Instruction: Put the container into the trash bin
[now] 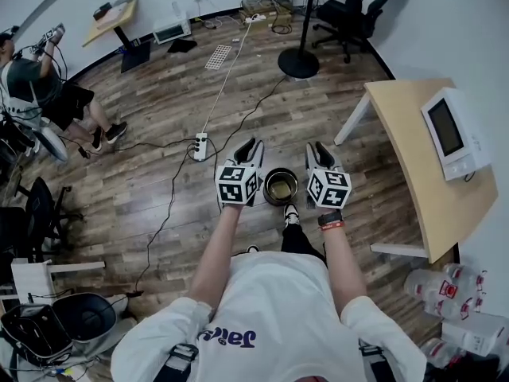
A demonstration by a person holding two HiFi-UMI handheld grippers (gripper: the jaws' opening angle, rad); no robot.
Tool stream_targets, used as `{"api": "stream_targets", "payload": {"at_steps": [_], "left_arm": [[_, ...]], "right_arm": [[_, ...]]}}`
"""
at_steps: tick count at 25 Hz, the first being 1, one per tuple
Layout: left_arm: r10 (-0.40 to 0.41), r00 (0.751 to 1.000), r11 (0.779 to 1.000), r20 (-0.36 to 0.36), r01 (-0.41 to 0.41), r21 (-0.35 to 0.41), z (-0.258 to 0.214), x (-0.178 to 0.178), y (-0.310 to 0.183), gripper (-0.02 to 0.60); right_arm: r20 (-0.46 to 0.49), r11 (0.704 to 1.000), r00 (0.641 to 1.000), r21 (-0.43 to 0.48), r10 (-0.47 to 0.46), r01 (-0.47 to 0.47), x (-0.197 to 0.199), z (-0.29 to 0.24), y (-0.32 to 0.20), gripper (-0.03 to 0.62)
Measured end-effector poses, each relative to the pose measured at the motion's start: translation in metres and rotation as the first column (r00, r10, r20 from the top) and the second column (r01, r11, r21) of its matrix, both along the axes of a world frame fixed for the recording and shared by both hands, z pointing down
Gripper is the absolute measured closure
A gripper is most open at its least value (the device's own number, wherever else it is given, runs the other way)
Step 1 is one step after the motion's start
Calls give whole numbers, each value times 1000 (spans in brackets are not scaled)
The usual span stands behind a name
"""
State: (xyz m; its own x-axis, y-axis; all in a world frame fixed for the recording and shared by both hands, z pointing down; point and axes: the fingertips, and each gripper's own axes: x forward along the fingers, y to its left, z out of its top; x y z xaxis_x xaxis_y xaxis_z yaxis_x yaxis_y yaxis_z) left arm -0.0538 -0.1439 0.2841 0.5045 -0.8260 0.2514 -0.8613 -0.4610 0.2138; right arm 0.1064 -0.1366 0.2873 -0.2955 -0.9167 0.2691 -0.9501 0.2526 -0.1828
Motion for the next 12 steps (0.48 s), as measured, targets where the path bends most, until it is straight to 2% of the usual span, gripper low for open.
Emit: {"api": "stream_targets", "payload": {"at_steps": [9, 12], "left_arm": [[26, 999, 996, 25, -28, 87, -26, 3, 9, 534], [30, 999, 996, 13, -31, 89, -28, 2, 10, 548]], "right_arm": [[0, 998, 999, 43, 49, -49, 0, -16, 10, 534], [-13, 997, 999, 54, 52, -51, -3, -18, 11, 554]]}}
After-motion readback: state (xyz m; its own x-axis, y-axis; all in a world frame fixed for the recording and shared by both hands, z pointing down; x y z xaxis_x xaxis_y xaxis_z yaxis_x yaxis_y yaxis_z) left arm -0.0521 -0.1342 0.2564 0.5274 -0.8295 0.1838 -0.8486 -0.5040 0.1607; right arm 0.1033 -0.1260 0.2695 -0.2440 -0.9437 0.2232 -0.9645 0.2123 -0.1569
